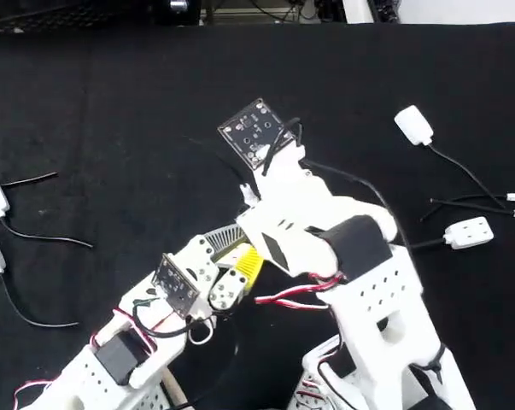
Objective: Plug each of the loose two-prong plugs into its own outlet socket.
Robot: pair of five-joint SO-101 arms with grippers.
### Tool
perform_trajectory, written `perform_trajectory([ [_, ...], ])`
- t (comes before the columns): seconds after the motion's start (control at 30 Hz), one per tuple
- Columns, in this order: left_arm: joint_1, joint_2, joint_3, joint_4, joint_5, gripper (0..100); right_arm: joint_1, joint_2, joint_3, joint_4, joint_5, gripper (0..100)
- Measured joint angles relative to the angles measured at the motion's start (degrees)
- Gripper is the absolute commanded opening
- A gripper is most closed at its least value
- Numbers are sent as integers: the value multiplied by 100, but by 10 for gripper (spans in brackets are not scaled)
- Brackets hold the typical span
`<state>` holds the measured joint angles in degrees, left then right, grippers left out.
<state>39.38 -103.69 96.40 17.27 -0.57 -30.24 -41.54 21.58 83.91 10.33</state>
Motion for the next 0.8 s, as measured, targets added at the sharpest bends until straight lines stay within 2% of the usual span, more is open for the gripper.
perform_trajectory([
  [0.37,-431,0,0,-18,-9,30,-44,-9,-220,536,141,11],
  [0.63,-431,0,9,-53,-26,30,-18,-9,-202,422,141,11],
  [0.8,-422,0,9,229,-9,30,-26,-9,-9,141,141,11],
])
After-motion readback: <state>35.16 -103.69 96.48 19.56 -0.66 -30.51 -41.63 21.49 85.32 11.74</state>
